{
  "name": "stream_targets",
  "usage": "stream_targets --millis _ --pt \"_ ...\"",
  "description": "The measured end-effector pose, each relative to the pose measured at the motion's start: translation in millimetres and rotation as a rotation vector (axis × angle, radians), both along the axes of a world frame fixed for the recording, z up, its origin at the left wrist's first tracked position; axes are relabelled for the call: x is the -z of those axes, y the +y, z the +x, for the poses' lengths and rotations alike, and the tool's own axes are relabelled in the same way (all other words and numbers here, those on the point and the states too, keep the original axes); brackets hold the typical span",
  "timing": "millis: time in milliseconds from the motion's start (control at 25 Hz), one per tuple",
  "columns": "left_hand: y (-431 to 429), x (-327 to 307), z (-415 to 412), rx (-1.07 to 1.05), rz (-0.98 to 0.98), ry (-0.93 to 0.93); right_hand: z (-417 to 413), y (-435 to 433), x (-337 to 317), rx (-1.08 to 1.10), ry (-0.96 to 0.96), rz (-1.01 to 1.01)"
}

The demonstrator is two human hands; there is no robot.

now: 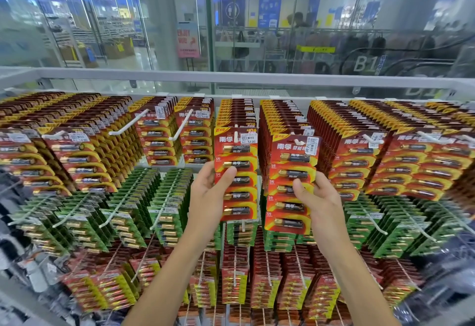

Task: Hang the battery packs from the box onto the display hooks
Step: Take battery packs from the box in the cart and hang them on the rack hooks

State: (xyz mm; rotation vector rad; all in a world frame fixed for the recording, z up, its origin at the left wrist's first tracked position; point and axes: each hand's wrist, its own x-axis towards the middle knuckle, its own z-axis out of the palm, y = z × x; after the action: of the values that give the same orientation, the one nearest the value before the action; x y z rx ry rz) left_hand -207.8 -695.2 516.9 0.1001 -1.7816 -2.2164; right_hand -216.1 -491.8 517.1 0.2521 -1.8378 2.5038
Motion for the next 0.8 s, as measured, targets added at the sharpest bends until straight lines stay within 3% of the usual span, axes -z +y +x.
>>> stream_targets --millis 160,800 --pt "-1 -3 -23 -0.015 -0.013 -0.002 -3 -9 -17 0.048 -0.001 0.043" --pt "3 29 -41 -0.282 -0.155 -0.068 -31 -7 24 0.263 0.014 0.239"
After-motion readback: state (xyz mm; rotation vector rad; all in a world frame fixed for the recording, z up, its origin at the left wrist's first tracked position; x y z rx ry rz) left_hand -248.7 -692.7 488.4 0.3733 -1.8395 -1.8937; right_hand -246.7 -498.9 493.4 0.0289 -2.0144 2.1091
